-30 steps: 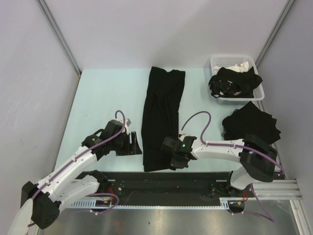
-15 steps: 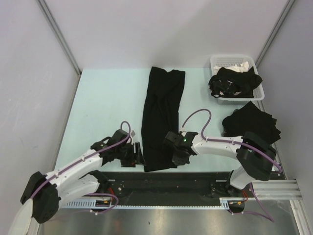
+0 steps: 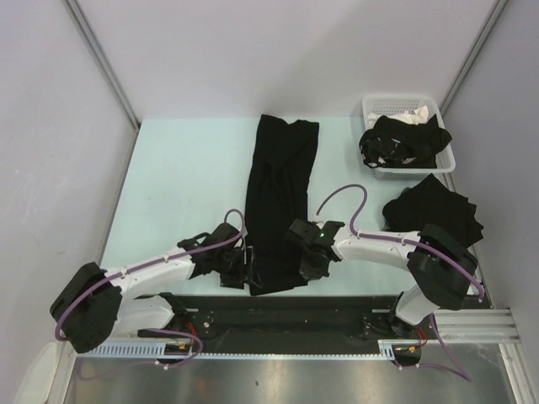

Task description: Fold and stack the t-shirts

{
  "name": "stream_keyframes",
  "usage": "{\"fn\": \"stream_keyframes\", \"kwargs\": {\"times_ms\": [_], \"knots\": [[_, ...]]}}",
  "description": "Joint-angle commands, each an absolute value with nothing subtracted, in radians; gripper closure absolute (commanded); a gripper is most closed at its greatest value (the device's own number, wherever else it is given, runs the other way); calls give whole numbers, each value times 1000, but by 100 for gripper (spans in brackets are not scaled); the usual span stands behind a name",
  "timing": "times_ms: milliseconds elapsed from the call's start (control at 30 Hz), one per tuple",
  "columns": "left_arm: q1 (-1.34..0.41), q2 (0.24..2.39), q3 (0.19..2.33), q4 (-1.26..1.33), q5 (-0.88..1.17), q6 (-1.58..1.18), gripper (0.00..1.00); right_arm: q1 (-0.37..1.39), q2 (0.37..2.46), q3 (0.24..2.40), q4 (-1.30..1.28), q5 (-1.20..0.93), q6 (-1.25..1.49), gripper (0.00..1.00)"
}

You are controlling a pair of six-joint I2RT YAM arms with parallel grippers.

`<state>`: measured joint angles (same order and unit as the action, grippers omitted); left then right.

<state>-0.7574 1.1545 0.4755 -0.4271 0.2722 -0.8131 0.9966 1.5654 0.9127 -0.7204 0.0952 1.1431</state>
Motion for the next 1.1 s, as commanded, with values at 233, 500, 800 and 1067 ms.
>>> {"fn": "stream_keyframes", "kwargs": {"times_ms": [233,500,800,1067], "knots": [[-775,1261,557,-370,242,-790,43,983,1528,914,-741,100,1117,100],[-795,1256,542,-402,236,-793,59,971,1540,914,-723,91,1108,100],[-808,1236,571,-488,215,-792,80,959,1552,914,-701,84,1106,100],[-808,1253,595,-502,216,-759,100,940,1560,914,-672,68,1095,100]]}}
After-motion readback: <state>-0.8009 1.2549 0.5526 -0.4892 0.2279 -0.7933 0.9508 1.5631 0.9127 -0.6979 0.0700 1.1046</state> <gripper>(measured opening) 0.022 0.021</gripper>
